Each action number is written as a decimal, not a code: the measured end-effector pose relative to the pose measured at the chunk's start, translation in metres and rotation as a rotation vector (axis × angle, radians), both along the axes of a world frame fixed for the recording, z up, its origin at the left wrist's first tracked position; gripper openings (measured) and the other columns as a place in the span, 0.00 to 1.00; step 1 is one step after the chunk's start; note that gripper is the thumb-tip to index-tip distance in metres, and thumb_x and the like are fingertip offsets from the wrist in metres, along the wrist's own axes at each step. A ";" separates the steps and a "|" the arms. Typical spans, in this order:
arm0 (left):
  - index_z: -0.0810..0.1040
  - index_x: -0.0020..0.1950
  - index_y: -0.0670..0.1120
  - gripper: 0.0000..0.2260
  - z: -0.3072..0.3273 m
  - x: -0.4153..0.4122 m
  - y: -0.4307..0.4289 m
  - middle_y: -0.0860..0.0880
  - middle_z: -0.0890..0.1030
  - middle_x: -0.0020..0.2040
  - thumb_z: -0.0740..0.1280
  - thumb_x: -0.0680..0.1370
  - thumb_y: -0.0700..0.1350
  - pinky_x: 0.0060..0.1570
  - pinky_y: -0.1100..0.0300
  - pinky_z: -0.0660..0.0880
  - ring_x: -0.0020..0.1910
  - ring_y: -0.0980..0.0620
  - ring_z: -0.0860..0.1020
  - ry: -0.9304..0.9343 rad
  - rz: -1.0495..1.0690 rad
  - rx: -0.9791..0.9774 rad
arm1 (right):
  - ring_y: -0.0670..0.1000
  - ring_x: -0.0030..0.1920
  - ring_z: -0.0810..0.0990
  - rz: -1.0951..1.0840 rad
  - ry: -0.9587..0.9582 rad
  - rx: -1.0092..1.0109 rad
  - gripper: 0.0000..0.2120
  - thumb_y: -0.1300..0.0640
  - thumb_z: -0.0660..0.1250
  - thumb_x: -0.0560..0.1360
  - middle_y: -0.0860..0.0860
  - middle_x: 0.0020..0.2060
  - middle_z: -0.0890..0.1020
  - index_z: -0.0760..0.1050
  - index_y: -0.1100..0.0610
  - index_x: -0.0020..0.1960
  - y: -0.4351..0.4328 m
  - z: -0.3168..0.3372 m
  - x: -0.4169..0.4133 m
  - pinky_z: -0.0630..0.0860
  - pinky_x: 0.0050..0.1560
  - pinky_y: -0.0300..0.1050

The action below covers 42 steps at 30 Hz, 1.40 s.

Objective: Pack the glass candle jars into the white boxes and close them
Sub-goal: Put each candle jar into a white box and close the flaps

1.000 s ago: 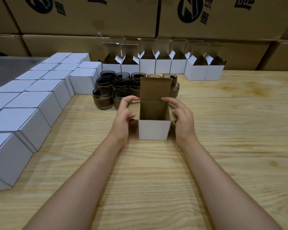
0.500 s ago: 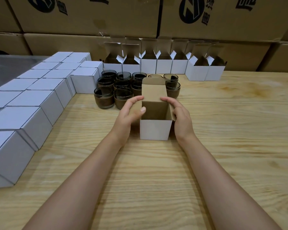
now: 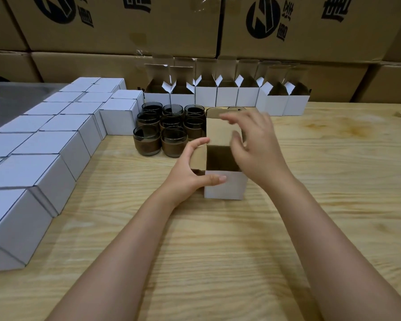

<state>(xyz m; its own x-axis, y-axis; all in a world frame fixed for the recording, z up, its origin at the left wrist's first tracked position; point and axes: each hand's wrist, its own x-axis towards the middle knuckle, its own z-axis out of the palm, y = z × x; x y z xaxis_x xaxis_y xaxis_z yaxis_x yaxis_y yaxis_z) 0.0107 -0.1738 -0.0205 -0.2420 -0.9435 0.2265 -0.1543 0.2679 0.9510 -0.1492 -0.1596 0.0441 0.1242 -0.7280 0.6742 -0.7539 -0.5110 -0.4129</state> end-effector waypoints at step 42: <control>0.67 0.66 0.61 0.38 0.000 -0.001 0.000 0.67 0.74 0.59 0.79 0.60 0.53 0.59 0.59 0.75 0.60 0.62 0.75 -0.006 -0.006 0.020 | 0.44 0.49 0.78 0.299 0.293 0.691 0.20 0.50 0.71 0.73 0.45 0.50 0.79 0.71 0.44 0.63 -0.059 0.104 0.010 0.71 0.41 0.36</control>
<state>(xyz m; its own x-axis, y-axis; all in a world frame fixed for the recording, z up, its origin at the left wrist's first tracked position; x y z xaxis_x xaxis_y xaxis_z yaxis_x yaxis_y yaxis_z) 0.0094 -0.1741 -0.0200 -0.2494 -0.9461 0.2065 -0.1586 0.2503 0.9551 -0.1392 -0.2188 0.1485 0.4814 -0.8765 -0.0060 -0.7523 -0.4097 -0.5159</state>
